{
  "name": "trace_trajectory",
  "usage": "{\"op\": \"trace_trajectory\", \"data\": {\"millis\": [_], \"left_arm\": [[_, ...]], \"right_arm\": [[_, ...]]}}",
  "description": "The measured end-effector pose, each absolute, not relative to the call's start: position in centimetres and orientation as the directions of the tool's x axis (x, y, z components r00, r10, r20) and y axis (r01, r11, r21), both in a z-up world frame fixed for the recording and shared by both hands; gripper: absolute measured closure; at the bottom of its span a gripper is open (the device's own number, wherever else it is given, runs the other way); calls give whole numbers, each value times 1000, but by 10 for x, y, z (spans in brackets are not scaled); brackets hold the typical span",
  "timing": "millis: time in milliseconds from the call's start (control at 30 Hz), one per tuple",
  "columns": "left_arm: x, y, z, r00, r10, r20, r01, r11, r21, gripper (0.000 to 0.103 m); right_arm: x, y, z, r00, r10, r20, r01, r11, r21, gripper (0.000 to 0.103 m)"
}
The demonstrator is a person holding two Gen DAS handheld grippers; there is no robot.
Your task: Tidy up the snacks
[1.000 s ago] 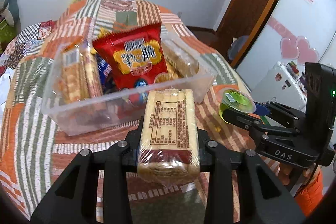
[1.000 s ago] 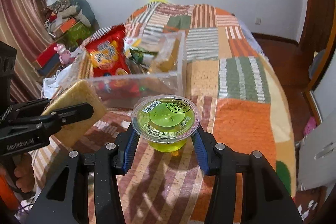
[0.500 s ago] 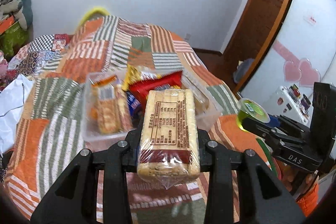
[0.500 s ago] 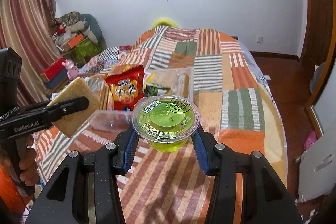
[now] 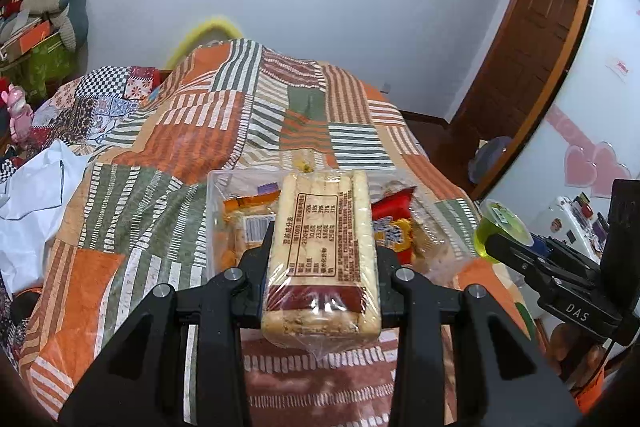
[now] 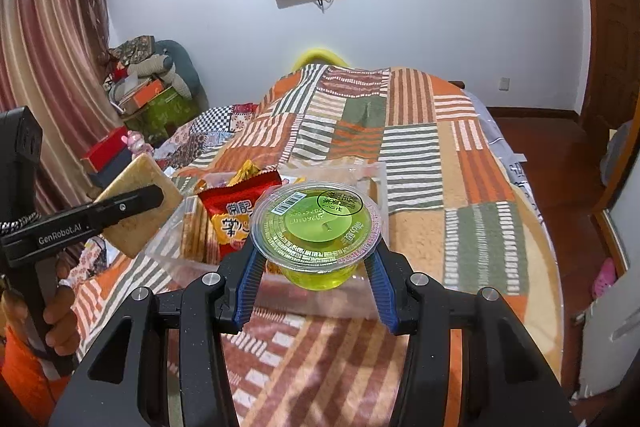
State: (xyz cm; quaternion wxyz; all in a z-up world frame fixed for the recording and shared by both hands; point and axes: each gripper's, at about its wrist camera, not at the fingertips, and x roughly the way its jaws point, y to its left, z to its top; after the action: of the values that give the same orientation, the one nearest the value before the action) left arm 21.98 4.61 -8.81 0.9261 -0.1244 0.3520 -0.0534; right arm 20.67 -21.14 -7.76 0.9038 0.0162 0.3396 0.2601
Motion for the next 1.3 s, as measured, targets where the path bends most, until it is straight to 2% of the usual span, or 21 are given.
{"op": "trace_trajectory", "data": {"millis": [400, 700, 767, 900, 1000, 1300], "left_arm": [[241, 47, -122, 698, -201, -687, 2, 960, -279, 68], [242, 36, -126, 700, -160, -696, 15, 977, -211, 67], [243, 36, -128, 690, -155, -707, 4, 978, -210, 63], [242, 39, -126, 690, -159, -706, -11, 973, -230, 46], [235, 40, -117, 709, -145, -690, -13, 976, -218, 39], [203, 40, -81, 766, -137, -627, 6, 978, -207, 38]], "right_arm": [[232, -195, -100, 584, 487, -649, -446, 861, 244, 58], [234, -181, -112, 534, 488, -690, -462, 852, 245, 57], [234, -179, -113, 537, 473, -698, -462, 857, 226, 57], [231, -182, -109, 529, 470, -706, -459, 859, 228, 55], [229, -187, -106, 528, 467, -709, -449, 862, 234, 49], [207, -203, -78, 578, 482, -658, -448, 862, 237, 47]]}}
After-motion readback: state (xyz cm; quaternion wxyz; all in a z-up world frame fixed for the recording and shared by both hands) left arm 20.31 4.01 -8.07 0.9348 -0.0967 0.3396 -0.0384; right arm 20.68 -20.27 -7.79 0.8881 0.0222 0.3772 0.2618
